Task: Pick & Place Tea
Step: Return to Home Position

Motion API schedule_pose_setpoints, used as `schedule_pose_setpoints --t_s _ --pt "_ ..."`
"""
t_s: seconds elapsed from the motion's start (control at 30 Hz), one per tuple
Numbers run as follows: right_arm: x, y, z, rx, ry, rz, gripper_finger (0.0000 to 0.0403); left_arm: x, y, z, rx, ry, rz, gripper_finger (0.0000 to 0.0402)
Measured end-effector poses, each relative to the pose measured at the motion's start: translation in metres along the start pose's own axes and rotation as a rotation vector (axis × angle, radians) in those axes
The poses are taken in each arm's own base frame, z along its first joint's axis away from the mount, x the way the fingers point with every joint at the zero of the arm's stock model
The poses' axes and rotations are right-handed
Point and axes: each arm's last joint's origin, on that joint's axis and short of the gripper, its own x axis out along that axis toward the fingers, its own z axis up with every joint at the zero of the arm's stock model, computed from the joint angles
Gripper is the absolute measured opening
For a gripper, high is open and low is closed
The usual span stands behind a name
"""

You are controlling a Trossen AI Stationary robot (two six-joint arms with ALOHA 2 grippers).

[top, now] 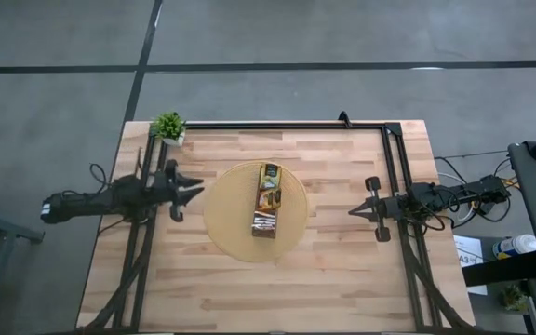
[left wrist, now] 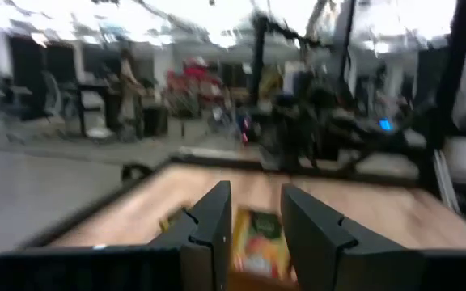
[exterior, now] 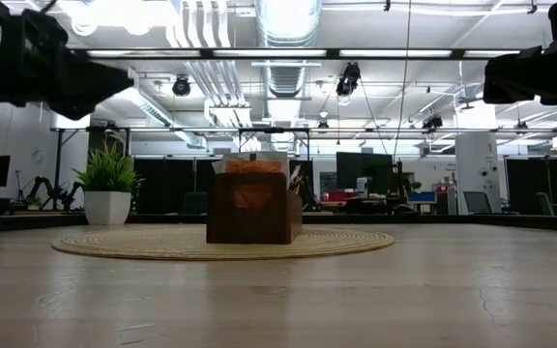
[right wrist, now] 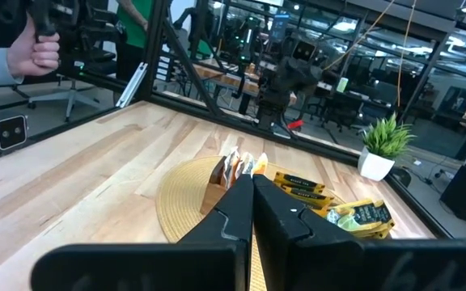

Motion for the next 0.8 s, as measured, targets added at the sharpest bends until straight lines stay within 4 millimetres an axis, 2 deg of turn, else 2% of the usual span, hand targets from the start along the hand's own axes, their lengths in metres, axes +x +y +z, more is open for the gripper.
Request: schedule_pose_setpoints --t_s 0.2,0.8 --pt "0.0000 0.0000 -0.0001 0.000 0.000 0.000 0.0008 0.0003 0.0001 -0.0096 -0.017 0.103 -0.007 0.0103" --pt "0.0000 0.0000 0.0000 0.000 0.000 0.000 0.0008 0.0018 0.0005 -0.0117 0.014 0.124 0.011 0.0104"
